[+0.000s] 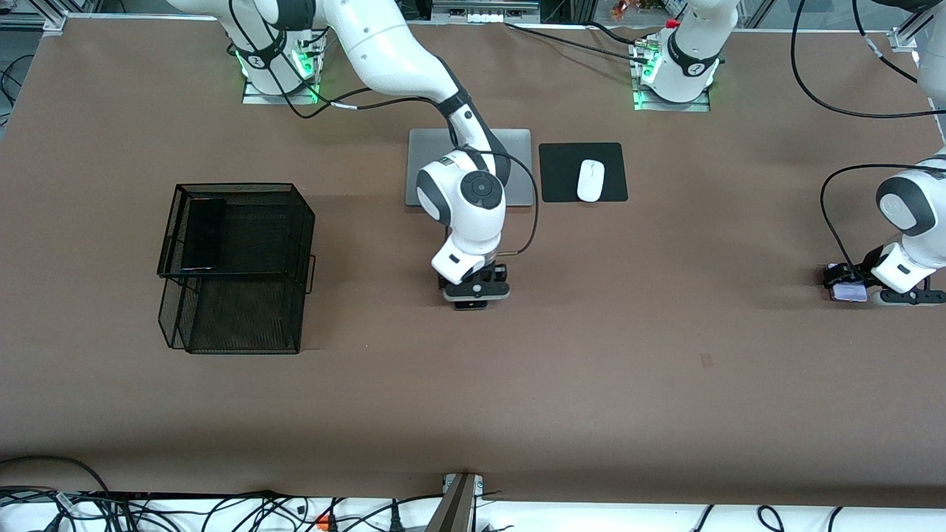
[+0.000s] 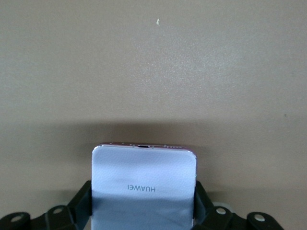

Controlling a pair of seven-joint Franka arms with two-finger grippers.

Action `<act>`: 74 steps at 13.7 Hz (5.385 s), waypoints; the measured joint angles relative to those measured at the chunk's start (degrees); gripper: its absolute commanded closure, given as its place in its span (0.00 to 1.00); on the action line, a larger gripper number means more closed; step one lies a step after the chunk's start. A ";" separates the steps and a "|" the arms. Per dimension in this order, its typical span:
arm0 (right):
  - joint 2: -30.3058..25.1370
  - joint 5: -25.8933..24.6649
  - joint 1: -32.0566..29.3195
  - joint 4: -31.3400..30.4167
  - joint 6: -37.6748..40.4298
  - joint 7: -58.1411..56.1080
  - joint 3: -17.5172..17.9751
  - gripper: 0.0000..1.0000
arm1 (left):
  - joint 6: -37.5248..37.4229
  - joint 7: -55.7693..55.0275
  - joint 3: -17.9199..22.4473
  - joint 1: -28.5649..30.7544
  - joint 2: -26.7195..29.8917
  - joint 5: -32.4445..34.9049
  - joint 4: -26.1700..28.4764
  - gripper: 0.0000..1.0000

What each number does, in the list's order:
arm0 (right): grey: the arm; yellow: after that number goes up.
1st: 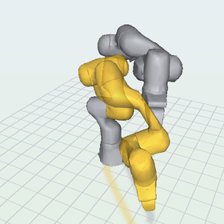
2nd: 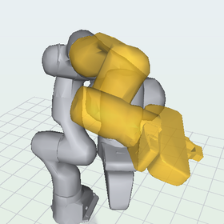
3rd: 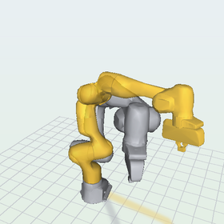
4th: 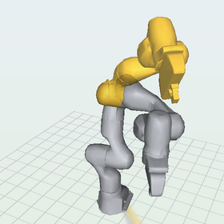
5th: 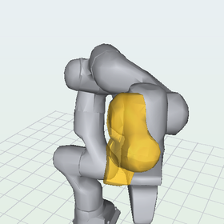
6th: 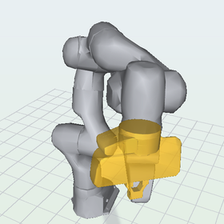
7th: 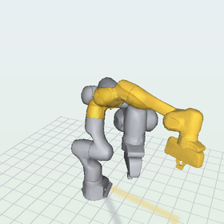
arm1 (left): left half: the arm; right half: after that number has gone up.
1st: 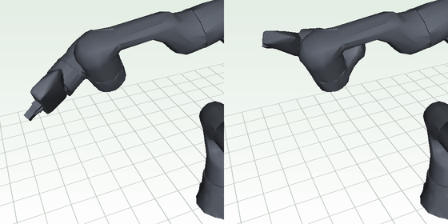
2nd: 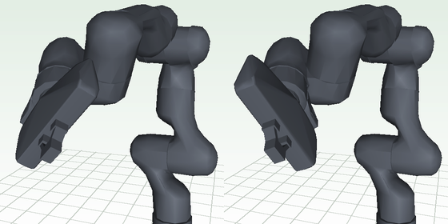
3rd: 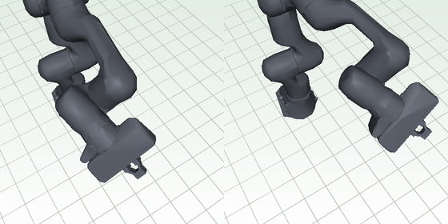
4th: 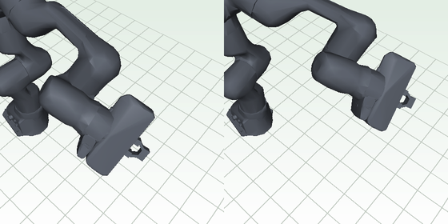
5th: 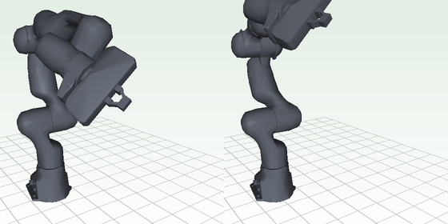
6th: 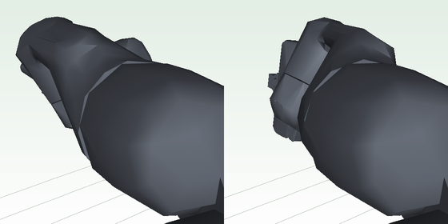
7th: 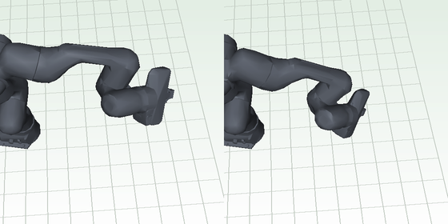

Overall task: Place phones with both arms
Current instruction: 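Carry the flip phone with the right gripper into the mesh basket, then release the flip phone in the basket while the left gripper carries the white phone, then grasp the white phone with the right gripper while the left gripper withdraws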

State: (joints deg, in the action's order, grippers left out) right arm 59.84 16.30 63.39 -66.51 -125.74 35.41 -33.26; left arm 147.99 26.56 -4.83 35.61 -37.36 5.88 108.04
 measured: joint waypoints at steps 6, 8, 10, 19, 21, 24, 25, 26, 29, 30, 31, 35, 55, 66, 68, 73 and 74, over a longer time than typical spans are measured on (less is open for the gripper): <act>-21.17 0.00 -1.23 -4.56 25.60 -11.70 -14.32 1.00 | -0.36 -1.23 -0.43 -0.23 0.03 0.00 -0.24 1.00; -29.14 -0.07 -1.87 -13.78 25.88 -16.87 -17.49 1.00 | -4.74 -2.42 -0.80 -1.31 0.12 -0.01 -2.65 1.00; -35.94 -0.21 -2.13 -24.08 24.58 -19.54 -20.75 1.00 | -10.61 -3.89 -0.94 -2.98 0.29 -0.01 -7.18 1.00; -44.95 -0.28 -1.14 -55.76 -3.33 -27.68 -22.73 1.00 | -14.31 -24.93 -1.40 -21.78 0.05 -0.03 -13.31 1.00; -44.72 -0.28 -1.09 -57.56 -4.27 -29.16 -22.72 1.00 | -14.50 -31.26 -1.36 -27.84 0.04 -0.03 -14.06 1.00; -44.71 -0.28 -0.90 -58.95 -4.91 -29.82 -22.62 0.59 | -16.45 -42.30 -1.33 -37.78 -0.24 -0.03 -14.26 1.00; -44.71 -0.28 -0.89 -59.08 -5.53 -29.86 -22.53 0.21 | -16.62 -46.33 -1.32 -41.50 -0.44 -0.03 -14.42 1.00; -44.70 -0.28 -0.87 -59.08 -6.05 -29.87 -22.43 0.11 | -16.95 -50.07 -1.30 -45.09 -0.76 -0.03 -14.97 1.00; -44.74 -0.28 -0.82 -59.03 -6.46 -29.87 -22.35 0.01 | -19.25 -60.14 -1.18 -55.73 -3.44 -0.03 -19.93 1.00; -44.79 -0.28 -0.82 -58.95 -6.47 -29.87 -22.35 0.01 | -19.65 -62.51 -1.14 -58.63 -4.93 -0.03 -22.03 1.00; -44.83 -0.28 -0.82 -58.83 -6.49 -29.87 -22.36 0.01 | -19.72 -64.72 -1.07 -61.27 -6.70 -0.03 -24.18 1.00; -45.53 -0.28 -0.80 -55.25 -3.13 -29.92 -23.32 0.00 | -19.72 -70.39 -0.55 -69.09 -15.90 -0.03 -35.41 1.00; -46.05 -0.42 -2.11 -39.33 16.59 -30.77 -27.03 0.01 | -34.71 -70.24 9.12 -68.61 -13.62 -0.13 -46.97 0.00; -15.26 7.64 0.67 -8.52 8.47 -11.92 -4.33 0.01 | -47.57 -29.93 9.13 -39.62 4.58 -0.18 -40.49 0.00; -8.40 9.47 0.29 -6.14 0.68 -11.28 -2.28 0.00 | -52.90 -28.12 8.77 -39.06 8.84 -0.26 -40.37 0.00; -1.13 9.58 0.35 -5.17 -7.60 -7.24 1.11 0.01 | -61.14 -27.82 4.38 -39.56 20.81 -0.35 -34.17 0.00; -0.61 9.58 0.44 -5.15 -7.67 -7.20 1.28 0.00 | -61.32 -27.59 4.11 -39.61 23.61 -0.35 -31.51 0.00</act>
State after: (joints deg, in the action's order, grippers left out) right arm 59.22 25.87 63.83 -71.65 -133.41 28.21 -31.97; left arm 86.67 -1.03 -0.72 -4.00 -13.75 5.53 76.53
